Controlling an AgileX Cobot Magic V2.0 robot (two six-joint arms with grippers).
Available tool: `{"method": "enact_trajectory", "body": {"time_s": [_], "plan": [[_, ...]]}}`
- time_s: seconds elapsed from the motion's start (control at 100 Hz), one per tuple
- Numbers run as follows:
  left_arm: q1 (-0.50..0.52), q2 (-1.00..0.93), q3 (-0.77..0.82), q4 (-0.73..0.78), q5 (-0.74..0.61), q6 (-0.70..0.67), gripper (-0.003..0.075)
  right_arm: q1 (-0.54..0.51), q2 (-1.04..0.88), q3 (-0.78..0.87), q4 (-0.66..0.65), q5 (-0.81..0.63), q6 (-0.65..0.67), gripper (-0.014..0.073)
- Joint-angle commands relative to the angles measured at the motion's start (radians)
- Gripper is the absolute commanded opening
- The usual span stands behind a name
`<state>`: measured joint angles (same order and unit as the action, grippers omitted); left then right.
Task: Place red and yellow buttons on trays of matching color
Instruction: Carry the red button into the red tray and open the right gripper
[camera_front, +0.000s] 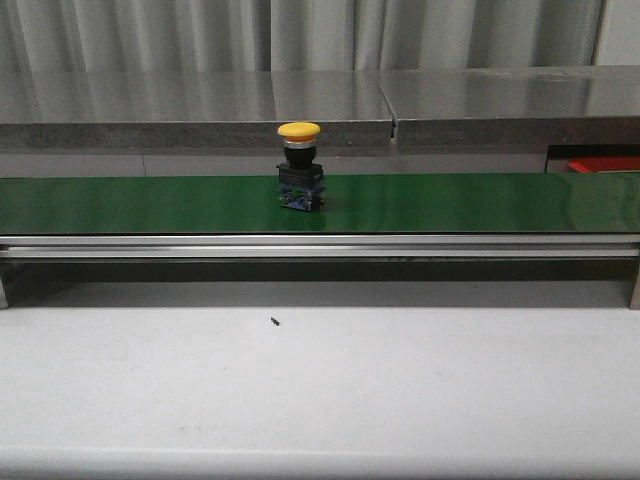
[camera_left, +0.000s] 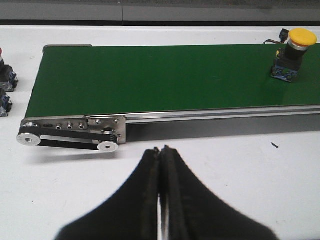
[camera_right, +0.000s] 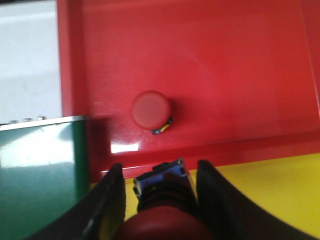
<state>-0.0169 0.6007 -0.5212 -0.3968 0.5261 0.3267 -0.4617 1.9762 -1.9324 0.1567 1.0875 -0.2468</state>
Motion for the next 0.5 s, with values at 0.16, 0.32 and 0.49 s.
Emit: {"method": "enact_trajectory", "body": {"time_s": [0.16, 0.32, 0.49], "plan": [[-0.01, 0.0, -0.025, -0.024, -0.069, -0.003, -0.0019, -0.056, 0.106, -0.116, 0.012, -0.064, 0.0, 0.0186], [-0.01, 0.0, -0.025, -0.024, -0.069, -0.003, -0.0019, -0.064, 0.226, -0.215, 0.02, -0.062, 0.0, 0.0186], [-0.01, 0.0, -0.025, -0.024, -0.069, -0.003, -0.0019, -0.064, 0.322, -0.321, 0.037, -0.04, 0.0, 0.0186]]}}
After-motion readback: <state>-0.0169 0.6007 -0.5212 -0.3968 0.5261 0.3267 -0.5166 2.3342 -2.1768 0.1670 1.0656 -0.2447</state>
